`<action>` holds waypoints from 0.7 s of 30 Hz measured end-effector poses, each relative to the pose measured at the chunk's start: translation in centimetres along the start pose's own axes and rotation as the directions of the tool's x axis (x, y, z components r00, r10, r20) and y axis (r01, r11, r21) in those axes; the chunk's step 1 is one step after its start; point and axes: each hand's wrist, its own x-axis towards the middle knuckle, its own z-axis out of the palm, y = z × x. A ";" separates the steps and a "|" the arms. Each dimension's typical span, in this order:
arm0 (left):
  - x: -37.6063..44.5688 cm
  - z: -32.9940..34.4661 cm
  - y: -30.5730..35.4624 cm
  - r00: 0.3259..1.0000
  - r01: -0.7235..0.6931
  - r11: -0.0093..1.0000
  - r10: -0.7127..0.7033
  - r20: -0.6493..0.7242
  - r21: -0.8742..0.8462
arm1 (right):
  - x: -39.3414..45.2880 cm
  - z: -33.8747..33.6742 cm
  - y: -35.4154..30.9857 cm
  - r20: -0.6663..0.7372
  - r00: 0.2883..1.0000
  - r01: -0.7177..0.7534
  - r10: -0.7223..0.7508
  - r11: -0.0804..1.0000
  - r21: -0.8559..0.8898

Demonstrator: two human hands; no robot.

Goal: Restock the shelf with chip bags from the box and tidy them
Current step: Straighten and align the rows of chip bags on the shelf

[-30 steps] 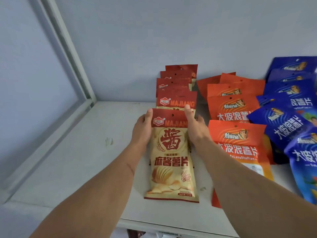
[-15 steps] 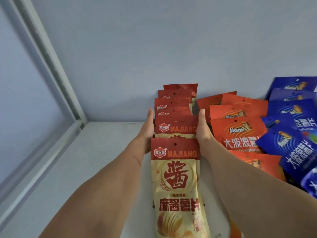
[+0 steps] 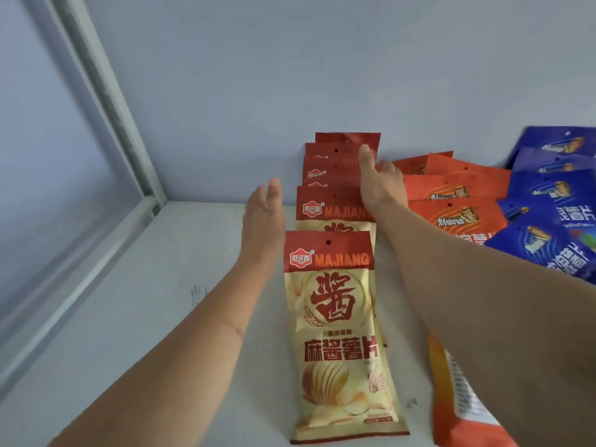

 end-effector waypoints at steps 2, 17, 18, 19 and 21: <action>-4.4 -0.1 -0.5 0.975 -0.221 0.937 0.204 0.093 0.269 | 0.4 0.0 -0.9 0.031 0.988 0.151 -0.148 0.962 -0.227; -11.9 4.0 -4.8 0.737 -0.676 0.341 0.326 0.592 0.653 | 2.5 3.0 -1.0 0.371 0.910 0.392 -0.182 0.667 -0.634; -11.5 4.1 -5.0 0.732 -0.681 0.340 0.336 0.593 0.648 | 2.7 3.2 -0.9 0.378 0.909 0.394 -0.177 0.663 -0.636; -11.2 4.2 -5.0 0.729 -0.684 0.339 0.339 0.595 0.645 | 2.9 3.3 -0.9 0.385 0.907 0.396 -0.173 0.662 -0.636; -10.6 4.5 -5.2 0.730 -0.684 0.349 0.335 0.596 0.641 | 3.4 3.5 -0.8 0.400 0.902 0.401 -0.164 0.662 -0.633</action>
